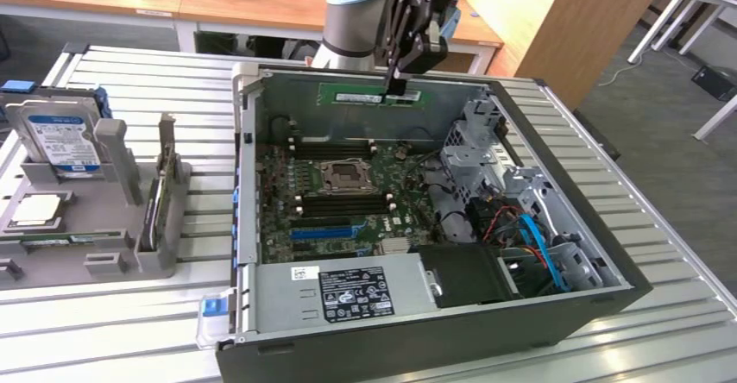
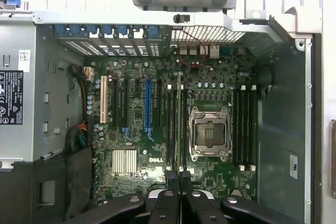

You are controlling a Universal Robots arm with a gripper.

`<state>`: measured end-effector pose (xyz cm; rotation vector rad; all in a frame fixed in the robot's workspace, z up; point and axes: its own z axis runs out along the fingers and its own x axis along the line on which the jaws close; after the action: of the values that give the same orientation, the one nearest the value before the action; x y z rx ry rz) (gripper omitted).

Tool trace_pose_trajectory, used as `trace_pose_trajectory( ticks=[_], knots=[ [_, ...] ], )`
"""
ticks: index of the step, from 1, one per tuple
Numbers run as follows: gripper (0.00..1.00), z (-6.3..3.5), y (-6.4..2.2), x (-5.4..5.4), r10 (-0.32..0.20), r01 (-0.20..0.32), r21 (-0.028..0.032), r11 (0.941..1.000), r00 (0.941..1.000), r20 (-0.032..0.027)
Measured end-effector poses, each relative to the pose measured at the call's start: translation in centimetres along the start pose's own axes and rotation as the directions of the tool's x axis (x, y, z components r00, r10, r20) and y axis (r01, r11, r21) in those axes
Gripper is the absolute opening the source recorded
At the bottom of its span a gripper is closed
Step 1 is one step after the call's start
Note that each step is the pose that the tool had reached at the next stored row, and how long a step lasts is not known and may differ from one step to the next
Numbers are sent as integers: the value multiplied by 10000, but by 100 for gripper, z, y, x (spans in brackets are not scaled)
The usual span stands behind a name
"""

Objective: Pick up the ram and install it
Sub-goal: 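Pick up the ram and move it above insertion slot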

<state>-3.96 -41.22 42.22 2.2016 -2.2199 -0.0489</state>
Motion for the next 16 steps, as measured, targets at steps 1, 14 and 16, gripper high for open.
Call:
trace_pose_trajectory(
  ticks=[1,14,16],
  knots=[
    [12,8,-1,0,-1,1,0,10000,10000,-7],
    [12,220,-7,2,1,-1,0,10000,10000,-13],
    [12,246,-8,2,1,-1,0,10000,10000,-11]
  ],
)
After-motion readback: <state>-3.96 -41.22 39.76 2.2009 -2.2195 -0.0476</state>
